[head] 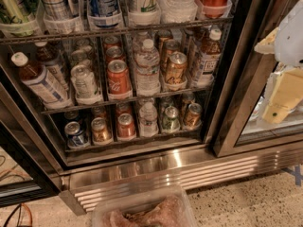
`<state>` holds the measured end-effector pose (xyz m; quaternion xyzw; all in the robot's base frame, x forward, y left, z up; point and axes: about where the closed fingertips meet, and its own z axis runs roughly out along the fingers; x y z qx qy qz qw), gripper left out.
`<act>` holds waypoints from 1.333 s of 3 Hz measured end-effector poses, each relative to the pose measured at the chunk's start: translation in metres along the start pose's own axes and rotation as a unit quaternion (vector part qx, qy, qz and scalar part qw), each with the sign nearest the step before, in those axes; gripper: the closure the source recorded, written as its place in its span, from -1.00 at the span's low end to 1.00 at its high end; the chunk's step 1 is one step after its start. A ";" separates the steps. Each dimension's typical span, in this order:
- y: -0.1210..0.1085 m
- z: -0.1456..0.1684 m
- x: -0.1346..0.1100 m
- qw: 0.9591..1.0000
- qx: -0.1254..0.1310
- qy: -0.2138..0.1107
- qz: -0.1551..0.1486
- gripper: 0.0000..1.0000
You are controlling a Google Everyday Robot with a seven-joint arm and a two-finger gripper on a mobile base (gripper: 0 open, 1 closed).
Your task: Pick green can from top shelf of fridge
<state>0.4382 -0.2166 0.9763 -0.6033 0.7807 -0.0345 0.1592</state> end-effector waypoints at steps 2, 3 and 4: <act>0.010 0.008 -0.008 1.000 0.002 -0.005 0.024 -1.00; 0.022 0.019 -0.023 0.998 -0.015 -0.035 0.054 -1.00; 0.039 0.022 -0.032 0.994 -0.048 -0.067 0.065 -1.00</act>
Offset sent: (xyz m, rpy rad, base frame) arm -0.0143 0.0293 -0.0274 0.0575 0.0196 -0.1175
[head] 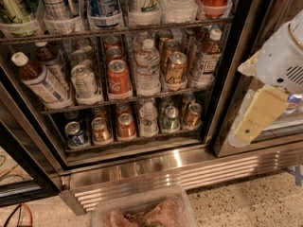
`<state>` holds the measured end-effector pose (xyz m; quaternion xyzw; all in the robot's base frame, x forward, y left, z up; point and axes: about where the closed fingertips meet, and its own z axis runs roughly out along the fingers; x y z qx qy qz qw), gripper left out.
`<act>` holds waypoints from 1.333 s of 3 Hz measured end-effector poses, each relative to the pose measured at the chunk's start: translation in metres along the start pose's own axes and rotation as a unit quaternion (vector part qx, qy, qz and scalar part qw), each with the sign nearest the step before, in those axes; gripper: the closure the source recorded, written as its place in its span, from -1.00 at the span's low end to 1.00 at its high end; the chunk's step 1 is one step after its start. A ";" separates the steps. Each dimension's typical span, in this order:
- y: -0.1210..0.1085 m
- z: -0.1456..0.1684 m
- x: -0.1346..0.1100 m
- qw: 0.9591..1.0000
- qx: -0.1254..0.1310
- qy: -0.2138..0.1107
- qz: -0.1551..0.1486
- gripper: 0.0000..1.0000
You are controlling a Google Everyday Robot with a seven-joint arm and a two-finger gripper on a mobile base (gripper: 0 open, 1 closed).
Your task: Pick green can from top shelf of fridge
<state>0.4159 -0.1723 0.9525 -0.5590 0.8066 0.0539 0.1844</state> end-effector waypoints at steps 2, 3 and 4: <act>0.029 -0.001 -0.016 0.998 -0.040 -0.044 -0.002 -1.00; 0.030 0.001 -0.018 0.998 -0.030 -0.052 0.004 -1.00; 0.037 0.025 -0.048 0.995 -0.030 -0.092 0.023 -1.00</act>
Offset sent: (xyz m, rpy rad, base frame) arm -0.0188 0.0182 0.0004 0.0779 0.0325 0.0342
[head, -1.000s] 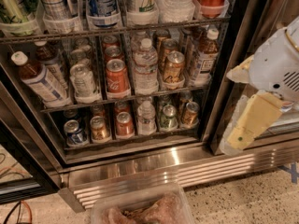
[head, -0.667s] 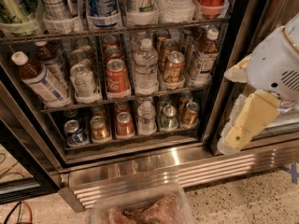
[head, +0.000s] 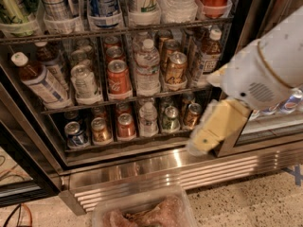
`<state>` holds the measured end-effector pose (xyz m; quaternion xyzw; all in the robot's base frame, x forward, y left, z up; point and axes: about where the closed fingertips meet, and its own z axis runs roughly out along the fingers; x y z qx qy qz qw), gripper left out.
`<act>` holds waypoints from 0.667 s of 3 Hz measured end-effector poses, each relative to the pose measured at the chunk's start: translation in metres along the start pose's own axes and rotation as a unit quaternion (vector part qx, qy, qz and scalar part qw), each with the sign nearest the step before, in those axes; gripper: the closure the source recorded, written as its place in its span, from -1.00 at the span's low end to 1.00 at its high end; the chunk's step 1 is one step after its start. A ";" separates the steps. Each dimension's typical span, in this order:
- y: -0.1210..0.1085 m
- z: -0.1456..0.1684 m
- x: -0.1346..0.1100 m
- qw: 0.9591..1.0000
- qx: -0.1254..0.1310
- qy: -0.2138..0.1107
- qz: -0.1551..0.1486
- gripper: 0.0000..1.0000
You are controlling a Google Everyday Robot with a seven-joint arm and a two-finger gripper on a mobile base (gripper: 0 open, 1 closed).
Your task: Pick green can from top shelf of fridge
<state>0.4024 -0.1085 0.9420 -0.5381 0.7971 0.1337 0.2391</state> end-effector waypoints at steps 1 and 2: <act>-0.016 0.033 -0.047 0.998 0.007 -0.064 0.009 -1.00; -0.027 0.058 -0.089 0.994 -0.003 -0.114 0.003 -1.00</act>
Offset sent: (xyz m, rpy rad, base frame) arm 0.1015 0.1315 -0.0015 0.3272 -0.1025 0.0372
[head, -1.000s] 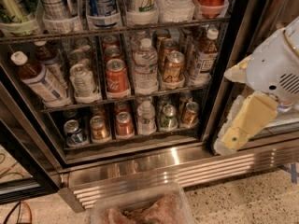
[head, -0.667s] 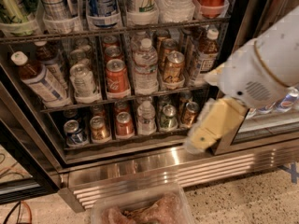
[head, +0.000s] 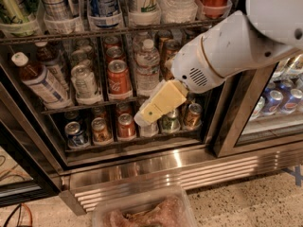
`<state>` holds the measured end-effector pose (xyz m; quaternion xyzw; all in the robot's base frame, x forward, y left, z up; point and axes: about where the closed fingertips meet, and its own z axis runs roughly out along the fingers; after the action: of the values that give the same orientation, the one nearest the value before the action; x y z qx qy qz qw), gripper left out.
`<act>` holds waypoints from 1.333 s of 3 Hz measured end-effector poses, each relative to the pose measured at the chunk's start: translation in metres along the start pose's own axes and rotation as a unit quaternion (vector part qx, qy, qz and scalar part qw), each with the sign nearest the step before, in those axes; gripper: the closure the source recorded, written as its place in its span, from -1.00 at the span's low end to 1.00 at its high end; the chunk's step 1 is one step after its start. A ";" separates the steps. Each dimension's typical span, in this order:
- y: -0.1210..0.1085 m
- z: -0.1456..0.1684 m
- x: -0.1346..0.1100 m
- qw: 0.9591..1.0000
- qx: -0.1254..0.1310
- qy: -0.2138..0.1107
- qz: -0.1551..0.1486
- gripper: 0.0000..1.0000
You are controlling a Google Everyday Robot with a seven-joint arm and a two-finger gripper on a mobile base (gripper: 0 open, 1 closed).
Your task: Pick green can from top shelf of fridge
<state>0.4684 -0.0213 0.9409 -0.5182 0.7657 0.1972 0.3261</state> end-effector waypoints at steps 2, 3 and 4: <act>0.002 0.013 -0.007 1.000 0.016 -0.014 -0.009 -1.00; 0.019 0.056 -0.023 0.999 0.020 -0.028 -0.015 -1.00; 0.031 0.098 -0.042 0.999 0.019 -0.042 -0.018 -1.00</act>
Offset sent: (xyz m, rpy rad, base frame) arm 0.0081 0.0331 -0.0169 0.0296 -0.1008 -0.0244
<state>0.4798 0.0814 0.8996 -0.5165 0.7457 0.1986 0.3712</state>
